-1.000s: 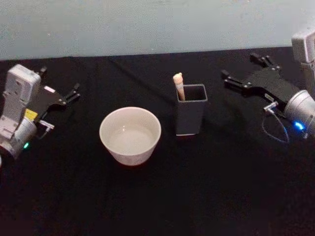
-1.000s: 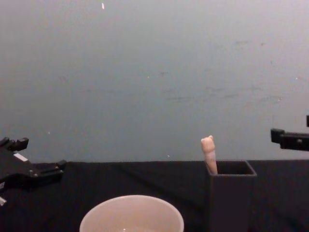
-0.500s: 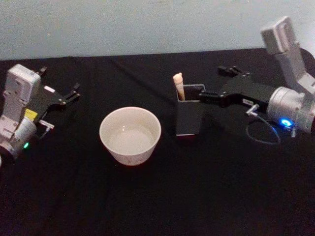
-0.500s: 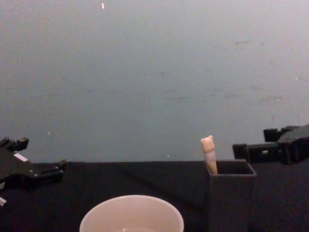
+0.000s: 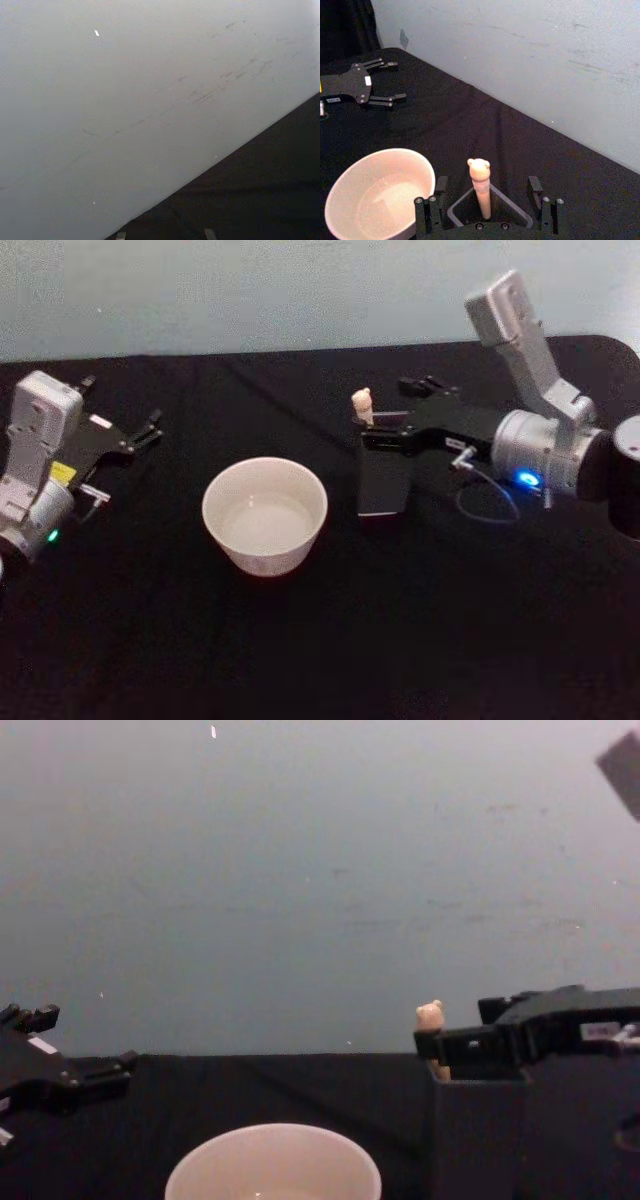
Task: Pick up the stirring spoon with one hand, stir inside the cup, then place it back in its original position.
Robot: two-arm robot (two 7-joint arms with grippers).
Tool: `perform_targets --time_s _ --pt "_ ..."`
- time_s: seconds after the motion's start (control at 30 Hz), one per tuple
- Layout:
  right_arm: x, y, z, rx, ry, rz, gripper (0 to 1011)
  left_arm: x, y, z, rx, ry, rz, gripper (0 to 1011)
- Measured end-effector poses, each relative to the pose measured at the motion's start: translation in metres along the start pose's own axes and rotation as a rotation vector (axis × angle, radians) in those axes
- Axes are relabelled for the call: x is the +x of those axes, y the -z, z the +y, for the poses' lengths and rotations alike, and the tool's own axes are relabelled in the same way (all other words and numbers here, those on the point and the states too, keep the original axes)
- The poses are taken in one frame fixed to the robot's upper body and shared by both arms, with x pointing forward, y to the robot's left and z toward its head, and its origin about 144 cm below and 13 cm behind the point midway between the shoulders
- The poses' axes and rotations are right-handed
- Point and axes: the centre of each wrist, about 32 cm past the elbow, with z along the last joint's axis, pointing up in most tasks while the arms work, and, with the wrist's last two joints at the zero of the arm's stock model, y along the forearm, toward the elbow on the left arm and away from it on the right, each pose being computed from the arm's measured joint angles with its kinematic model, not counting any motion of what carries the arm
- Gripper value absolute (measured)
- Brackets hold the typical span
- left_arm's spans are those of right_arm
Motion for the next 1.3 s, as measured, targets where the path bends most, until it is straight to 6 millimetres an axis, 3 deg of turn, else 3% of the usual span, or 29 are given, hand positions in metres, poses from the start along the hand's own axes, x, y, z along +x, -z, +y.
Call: perform_targets --time_s 0.5,1.3 --pt "-0.005 -0.001 0.027 -0.005 -0.015 -0.012 1000 0.0 0.0 0.0 0.0 0.0 0.0 1001" --pt "-0.007 0.001 0.03 -0.022 -0.003 -0.012 1000 0.0 0.0 0.0 0.0 0.0 0.0 1001"
